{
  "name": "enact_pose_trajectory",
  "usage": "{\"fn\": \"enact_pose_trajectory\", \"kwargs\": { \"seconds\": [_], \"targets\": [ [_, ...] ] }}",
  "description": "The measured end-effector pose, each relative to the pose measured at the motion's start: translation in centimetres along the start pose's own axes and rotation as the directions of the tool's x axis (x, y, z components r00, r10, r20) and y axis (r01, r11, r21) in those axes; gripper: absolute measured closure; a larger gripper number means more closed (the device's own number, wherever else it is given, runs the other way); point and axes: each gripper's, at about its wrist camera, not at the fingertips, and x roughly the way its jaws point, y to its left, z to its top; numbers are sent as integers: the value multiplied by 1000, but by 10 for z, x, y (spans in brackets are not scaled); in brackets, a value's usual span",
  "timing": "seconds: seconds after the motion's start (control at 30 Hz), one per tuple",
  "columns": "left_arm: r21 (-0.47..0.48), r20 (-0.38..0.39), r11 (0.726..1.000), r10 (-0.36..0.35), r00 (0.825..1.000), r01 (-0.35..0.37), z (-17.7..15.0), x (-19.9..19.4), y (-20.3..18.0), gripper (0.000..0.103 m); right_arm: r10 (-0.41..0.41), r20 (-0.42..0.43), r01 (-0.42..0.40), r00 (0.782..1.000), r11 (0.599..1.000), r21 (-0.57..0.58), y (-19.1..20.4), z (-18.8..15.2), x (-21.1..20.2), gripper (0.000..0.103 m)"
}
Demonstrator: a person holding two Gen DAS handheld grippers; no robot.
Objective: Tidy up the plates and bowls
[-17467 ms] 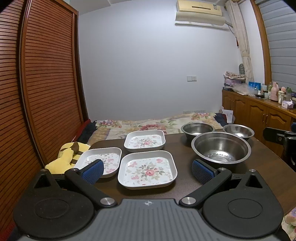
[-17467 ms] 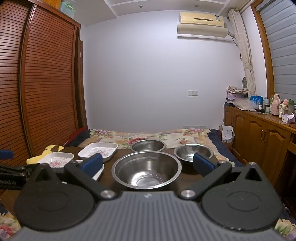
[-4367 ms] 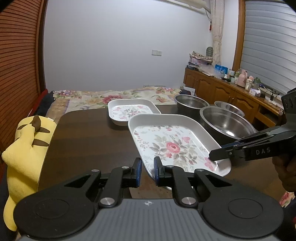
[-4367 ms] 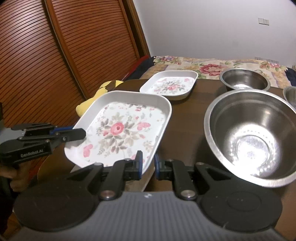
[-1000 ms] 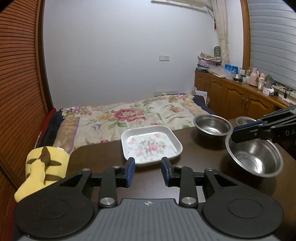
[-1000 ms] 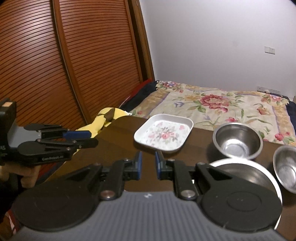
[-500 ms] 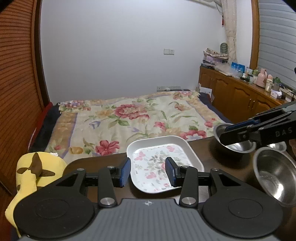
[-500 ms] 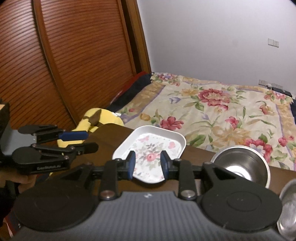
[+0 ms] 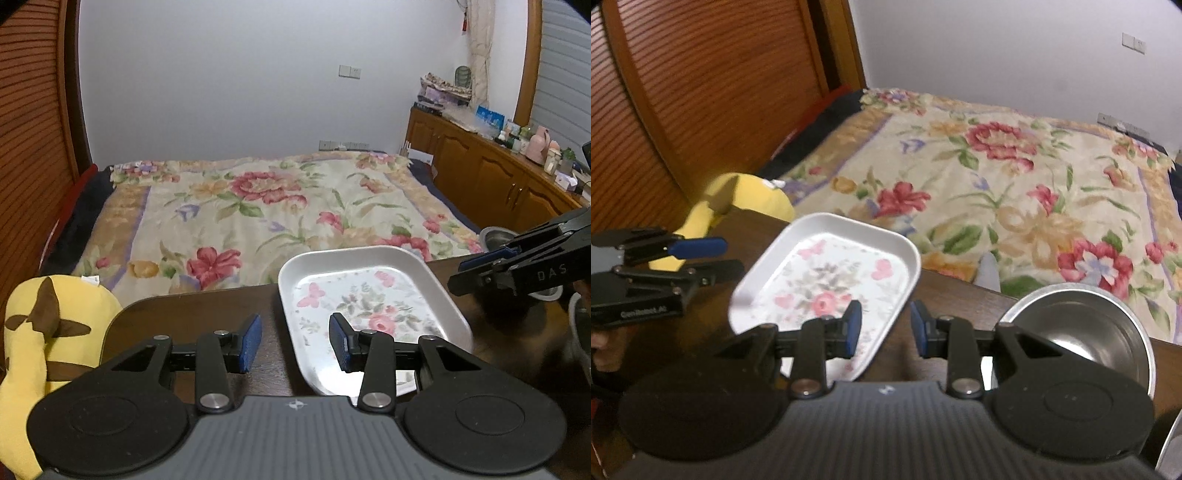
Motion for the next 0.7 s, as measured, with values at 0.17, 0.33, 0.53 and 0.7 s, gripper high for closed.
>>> {"fn": "enact_pose_trajectory", "kwargs": {
  "seconds": [0.17, 0.33, 0.53, 0.7],
  "targets": [
    [-5, -20, 1000, -5, 1000, 5, -1, 13, 4, 63, 12, -32, -12, 999, 1000, 7, -4, 1, 13, 72],
    [-7, -32, 1000, -11, 999, 11, -3, 20, 6, 64, 22, -55, -23, 998, 1000, -7, -3, 2, 20, 72],
    [-7, -44, 1000, -14, 999, 14, -6, 25, 5, 68, 26, -69, -27, 997, 1000, -12, -4, 1, 24, 73],
    [-7, -55, 1000, -19, 998, 18, -7, 29, 4, 73, 31, -75, -32, 997, 999, -18, -5, 1, 25, 74]
  ]
}}
